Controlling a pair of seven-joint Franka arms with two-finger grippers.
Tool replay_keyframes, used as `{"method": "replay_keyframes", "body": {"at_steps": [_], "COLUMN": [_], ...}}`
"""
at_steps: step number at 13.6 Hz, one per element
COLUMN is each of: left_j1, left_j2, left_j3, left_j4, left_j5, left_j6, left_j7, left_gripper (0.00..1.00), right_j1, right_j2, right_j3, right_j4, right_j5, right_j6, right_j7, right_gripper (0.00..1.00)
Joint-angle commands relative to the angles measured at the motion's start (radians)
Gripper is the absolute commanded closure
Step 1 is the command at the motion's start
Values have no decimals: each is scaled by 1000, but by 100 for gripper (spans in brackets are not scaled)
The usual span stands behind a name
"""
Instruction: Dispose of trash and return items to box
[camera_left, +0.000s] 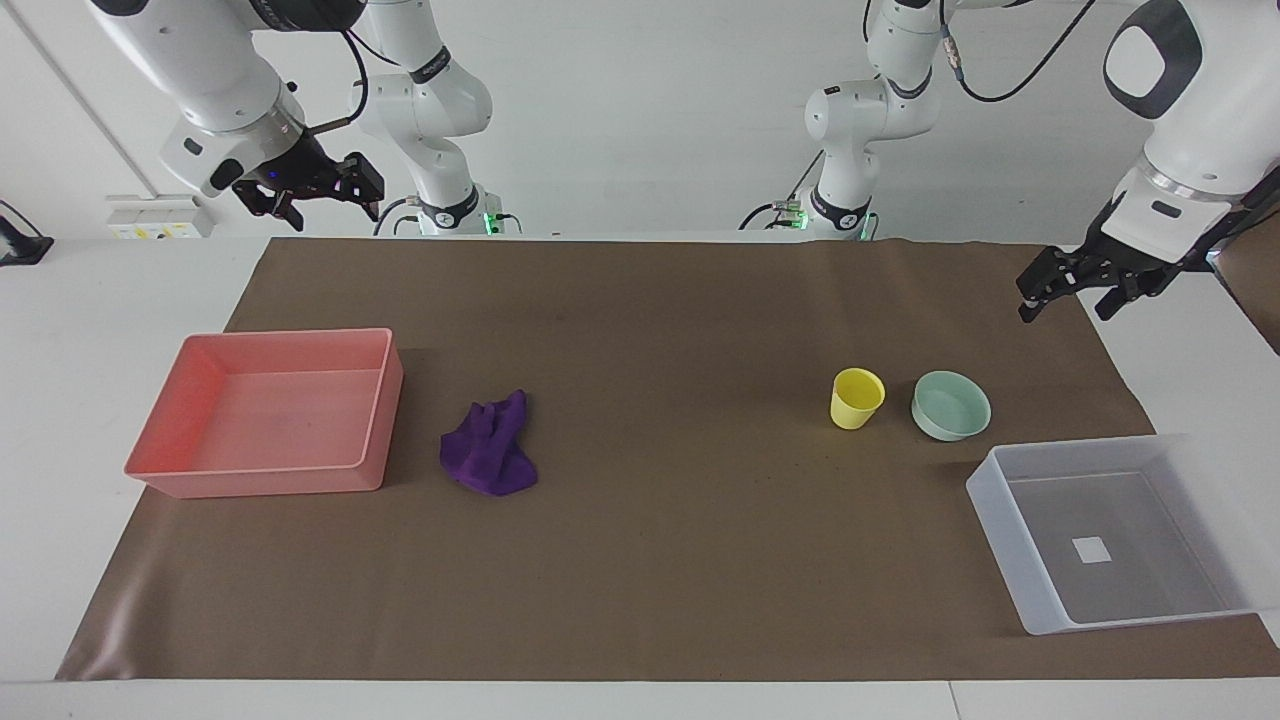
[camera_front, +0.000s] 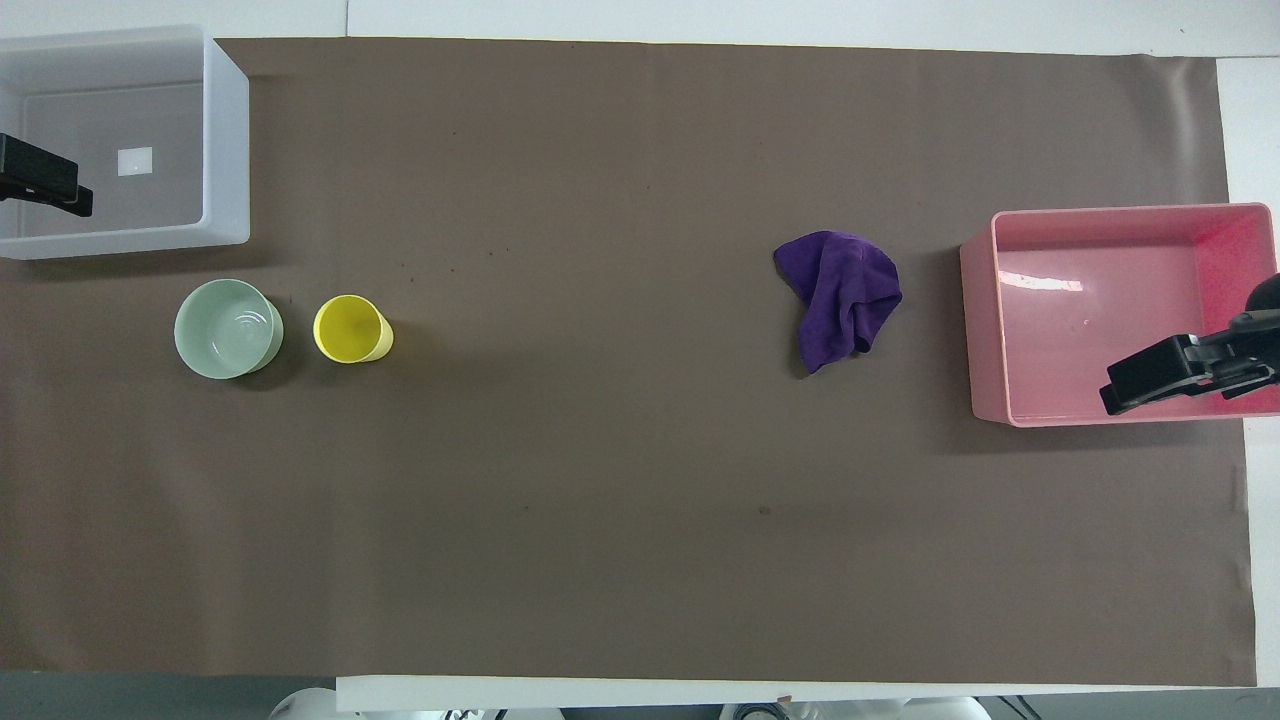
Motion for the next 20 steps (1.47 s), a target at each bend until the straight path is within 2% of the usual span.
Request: {"method": "replay_keyframes", "body": {"at_steps": [1,2,3,4,6,7,11,13,16,17,20], "left_j1": [-12,-12,-12,-10,8,28,82,90,102,103,108], "left_j2": [22,20,8,-70,-218,-243,-147,-114,-67,-61,-53], "left_j3": [8,9,9,9,11,12,15,15,17,18,17], "left_j4": [45,42,-4,-161,-535,-660,-769,-871,-879,-879,-857], "left_j5": [-7,-7,-9,-10,-12,-13,-13,-12,-12,-12,-12], "left_j6": [-33,-26,7,106,435,542,686,887,925,929,913], "left_j7": [23,24,24,12,9,10,13,7,2,4,3], "left_gripper": [0,0,0,0,0,0,0,2,90,100,100], "right_j1": [-13,-13,-11,-13,-13,-13,-13,-13,-11,-7,19], "right_j2": [-9,-9,-9,-9,-9,-9,-9,-9,-9,-8,-13], "right_j3": [5,5,5,5,5,5,5,5,6,8,14], "right_j4": [-13,-13,-13,-13,-13,-13,-13,-13,-13,-10,-54], "right_j5": [15,15,15,15,15,15,15,15,18,23,31], "right_j6": [8,8,8,8,8,8,8,6,15,40,182], "right_j7": [-21,-21,-21,-20,-21,-21,-21,-21,-21,-23,-6], "right_gripper": [0,0,0,0,0,0,0,0,0,0,0]}}
